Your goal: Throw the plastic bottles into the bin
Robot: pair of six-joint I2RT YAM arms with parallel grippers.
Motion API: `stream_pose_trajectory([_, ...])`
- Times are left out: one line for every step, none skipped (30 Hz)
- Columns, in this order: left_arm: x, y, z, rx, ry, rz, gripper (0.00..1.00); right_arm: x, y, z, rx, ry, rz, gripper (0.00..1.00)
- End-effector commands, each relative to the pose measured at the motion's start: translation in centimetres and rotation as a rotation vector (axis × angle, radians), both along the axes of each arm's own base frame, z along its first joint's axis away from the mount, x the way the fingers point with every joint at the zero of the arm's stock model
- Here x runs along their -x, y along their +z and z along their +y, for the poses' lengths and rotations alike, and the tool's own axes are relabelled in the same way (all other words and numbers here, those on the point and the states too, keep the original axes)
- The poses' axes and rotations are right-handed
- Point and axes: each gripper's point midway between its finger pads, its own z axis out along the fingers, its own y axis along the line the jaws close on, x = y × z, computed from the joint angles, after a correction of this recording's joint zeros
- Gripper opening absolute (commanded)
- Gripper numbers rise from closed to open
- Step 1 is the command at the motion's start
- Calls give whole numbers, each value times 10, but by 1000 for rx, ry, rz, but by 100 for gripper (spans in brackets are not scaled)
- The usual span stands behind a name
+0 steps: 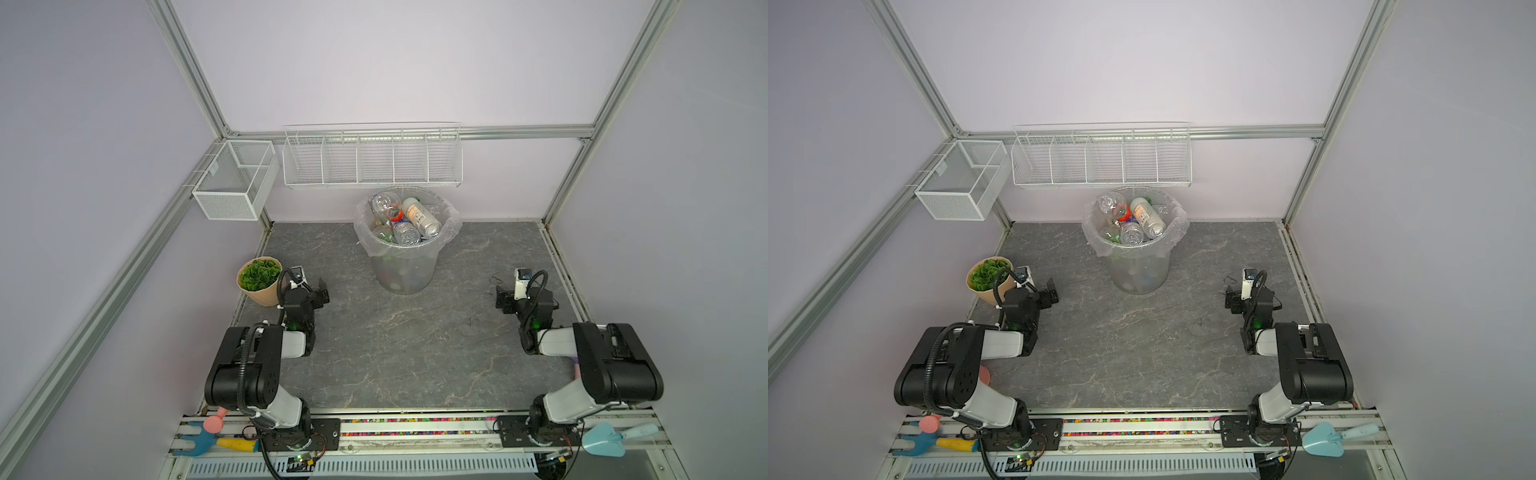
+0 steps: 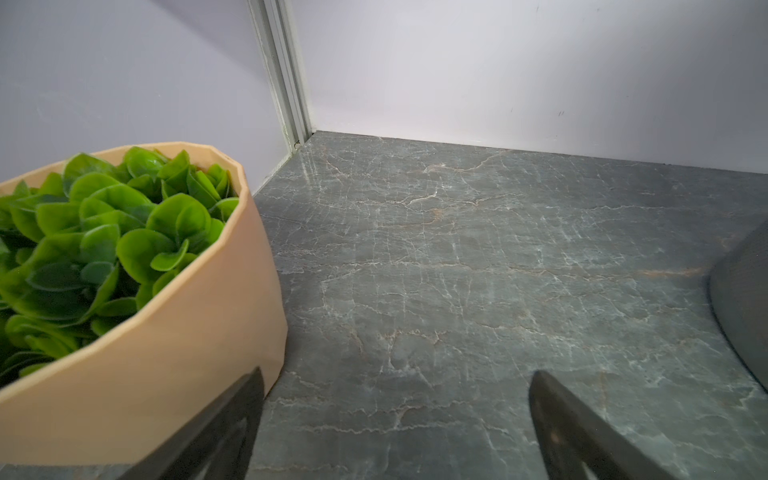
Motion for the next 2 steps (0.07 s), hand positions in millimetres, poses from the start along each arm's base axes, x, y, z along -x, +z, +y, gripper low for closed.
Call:
stream_pose_trajectory([-4, 9, 0, 4, -4, -21, 99, -4, 13, -2, -3, -7, -36, 89])
stream_pose_trajectory([-4, 8, 0, 5, -6, -19, 99, -4, 13, -2, -3, -8, -36, 89])
